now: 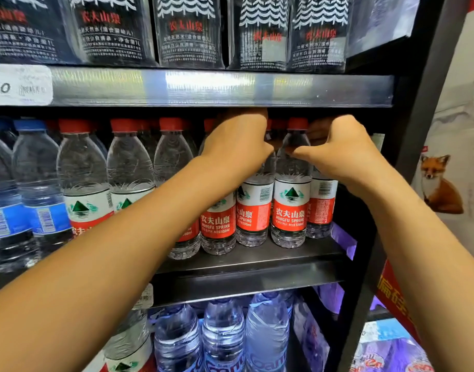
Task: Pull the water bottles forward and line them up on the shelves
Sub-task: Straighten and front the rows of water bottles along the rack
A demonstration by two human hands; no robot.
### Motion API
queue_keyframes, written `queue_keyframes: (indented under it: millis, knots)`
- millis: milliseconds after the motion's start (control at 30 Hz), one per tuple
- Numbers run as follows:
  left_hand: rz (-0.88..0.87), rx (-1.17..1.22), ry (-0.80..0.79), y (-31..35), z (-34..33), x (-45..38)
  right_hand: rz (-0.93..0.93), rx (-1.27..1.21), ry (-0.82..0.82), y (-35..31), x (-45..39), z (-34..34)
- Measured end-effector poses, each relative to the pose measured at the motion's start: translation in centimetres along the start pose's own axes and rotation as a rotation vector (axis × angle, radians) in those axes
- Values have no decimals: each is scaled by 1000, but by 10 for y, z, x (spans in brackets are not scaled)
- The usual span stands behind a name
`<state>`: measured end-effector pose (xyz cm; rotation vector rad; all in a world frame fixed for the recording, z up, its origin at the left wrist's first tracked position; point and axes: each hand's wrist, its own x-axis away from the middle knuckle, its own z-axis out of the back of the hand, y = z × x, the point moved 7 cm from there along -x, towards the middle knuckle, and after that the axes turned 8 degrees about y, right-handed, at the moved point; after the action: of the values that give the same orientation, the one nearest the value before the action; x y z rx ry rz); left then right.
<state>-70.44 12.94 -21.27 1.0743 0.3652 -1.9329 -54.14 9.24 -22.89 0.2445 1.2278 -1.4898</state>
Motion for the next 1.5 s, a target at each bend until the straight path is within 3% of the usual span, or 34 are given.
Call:
queue_keyframes:
  millis: [267, 567, 767, 933, 1200, 1500]
  knots:
    - [-63, -8, -146, -2, 0, 2, 81, 108, 77, -10, 7, 1]
    - [-105, 8, 19, 3, 4, 10, 96, 69, 40, -12, 5, 0]
    - [-126, -3, -73, 0, 2, 7, 63, 90, 21, -7, 4, -1]
    - [-117, -10, -19, 4, 3, 9, 79, 102, 61, -10, 3, 2]
    - [-141, -25, 23, 7, 2, 11, 6, 16, -18, -6, 2, 1]
    - [-116, -10, 17, 3, 2, 9, 59, 93, 63, -11, 6, 0]
